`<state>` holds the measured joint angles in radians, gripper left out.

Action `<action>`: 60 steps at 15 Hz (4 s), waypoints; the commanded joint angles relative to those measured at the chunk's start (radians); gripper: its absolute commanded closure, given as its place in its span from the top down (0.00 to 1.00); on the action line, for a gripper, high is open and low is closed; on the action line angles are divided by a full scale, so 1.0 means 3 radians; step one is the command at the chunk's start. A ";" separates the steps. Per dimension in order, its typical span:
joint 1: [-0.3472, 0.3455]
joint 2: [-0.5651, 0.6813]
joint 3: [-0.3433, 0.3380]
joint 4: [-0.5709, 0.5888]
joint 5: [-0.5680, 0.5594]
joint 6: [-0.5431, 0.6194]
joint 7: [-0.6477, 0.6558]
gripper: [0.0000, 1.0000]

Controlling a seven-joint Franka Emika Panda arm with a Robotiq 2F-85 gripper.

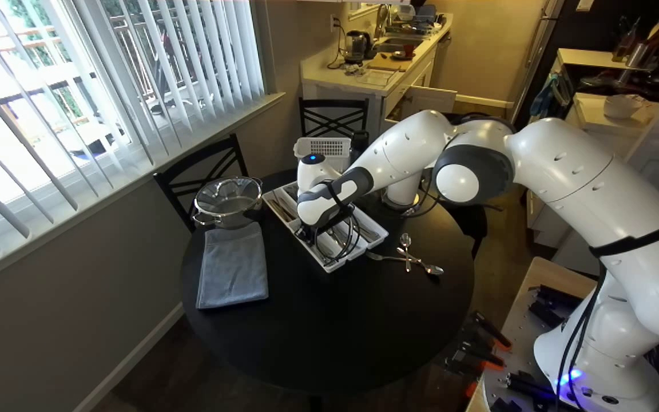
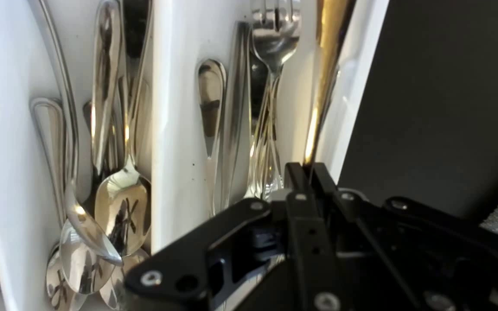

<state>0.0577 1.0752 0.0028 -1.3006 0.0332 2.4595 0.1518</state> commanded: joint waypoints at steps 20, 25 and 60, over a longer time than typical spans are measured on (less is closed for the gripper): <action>0.0423 -0.1171 -0.0338 -0.2002 -0.0965 0.0875 -0.0527 1.00; 0.0474 -0.1378 -0.0642 -0.2872 -0.1699 0.1400 -0.0734 1.00; -0.1754 -0.0888 0.0572 -0.2701 -0.1485 0.1548 -0.2592 0.35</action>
<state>-0.4590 0.8066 0.1610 -2.1167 -0.4628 2.9522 -0.5478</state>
